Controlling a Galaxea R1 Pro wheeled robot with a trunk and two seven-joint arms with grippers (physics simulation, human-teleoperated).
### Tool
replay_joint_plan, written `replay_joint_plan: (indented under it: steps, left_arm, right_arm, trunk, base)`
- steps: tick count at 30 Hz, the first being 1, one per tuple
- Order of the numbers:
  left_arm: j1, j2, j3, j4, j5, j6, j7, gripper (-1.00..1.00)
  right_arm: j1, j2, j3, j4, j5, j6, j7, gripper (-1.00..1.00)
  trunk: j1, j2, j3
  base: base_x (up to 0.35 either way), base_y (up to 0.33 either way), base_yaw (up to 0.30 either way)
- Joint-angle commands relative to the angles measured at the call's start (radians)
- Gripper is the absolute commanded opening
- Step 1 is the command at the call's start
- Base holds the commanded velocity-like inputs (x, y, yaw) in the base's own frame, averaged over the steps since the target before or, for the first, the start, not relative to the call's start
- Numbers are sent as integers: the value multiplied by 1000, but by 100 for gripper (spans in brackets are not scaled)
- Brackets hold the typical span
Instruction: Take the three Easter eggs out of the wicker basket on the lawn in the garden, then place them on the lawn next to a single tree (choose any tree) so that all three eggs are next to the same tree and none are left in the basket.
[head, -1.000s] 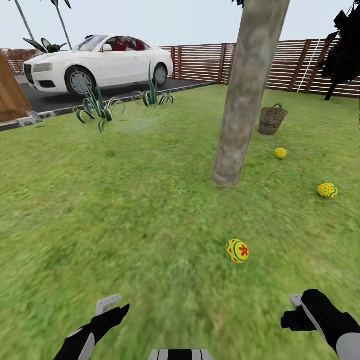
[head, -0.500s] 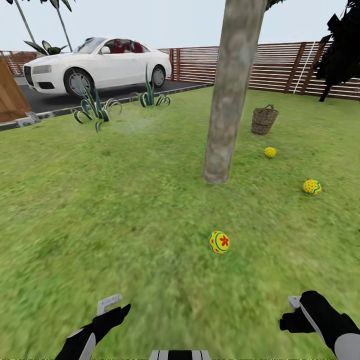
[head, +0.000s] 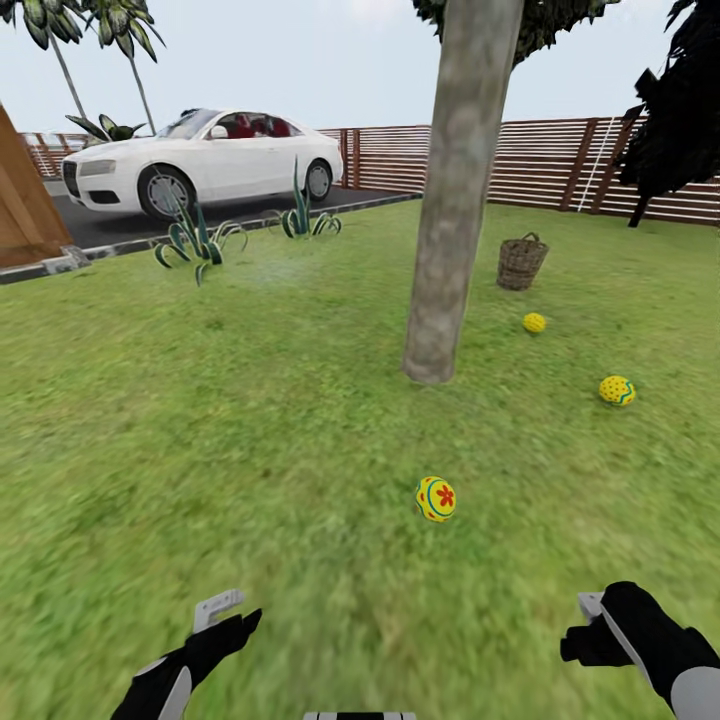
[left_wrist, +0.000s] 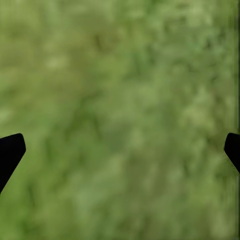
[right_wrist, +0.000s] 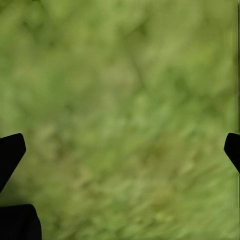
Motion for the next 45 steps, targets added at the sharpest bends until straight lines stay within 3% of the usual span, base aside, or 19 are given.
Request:
replay_joint_plan:
  steps: [1,11,18,24,30,45]
  left_arm:
    - [0,-1,7,-2,7,12,-6,100]
    - [0,-1,6,-2,4,24,-4,100]
    - [0,0,3,1,3,53,2,100]
    - [0,34,5,76,2,114,4,100]
    - [0,73,6,121,2,122,-2,100]
    - [0,78,7,130,3,118,-1,100]
  right_arm:
    - [0,-2,2,-1,10,3,8,100]
    - [0,-5,2,0,11,6,10,100]
    - [0,6,4,-2,6,6,11,100]
    - [0,-12,3,17,7,1,16,100]
    - [0,-10,3,73,3,-10,18,100]
    - [0,-5,5,80,4,-11,18,100]
  trunk:
    - [-1,0,3]
    - [-5,2,42]
    - [-8,4,69]
    - [-11,5,92]
    - [-34,47,111]
    - [-91,152,158]
  base:
    - [0,0,0]
    - [0,0,0]
    - [0,0,0]
    - [0,0,0]
    - [0,0,0]
    - [0,0,0]
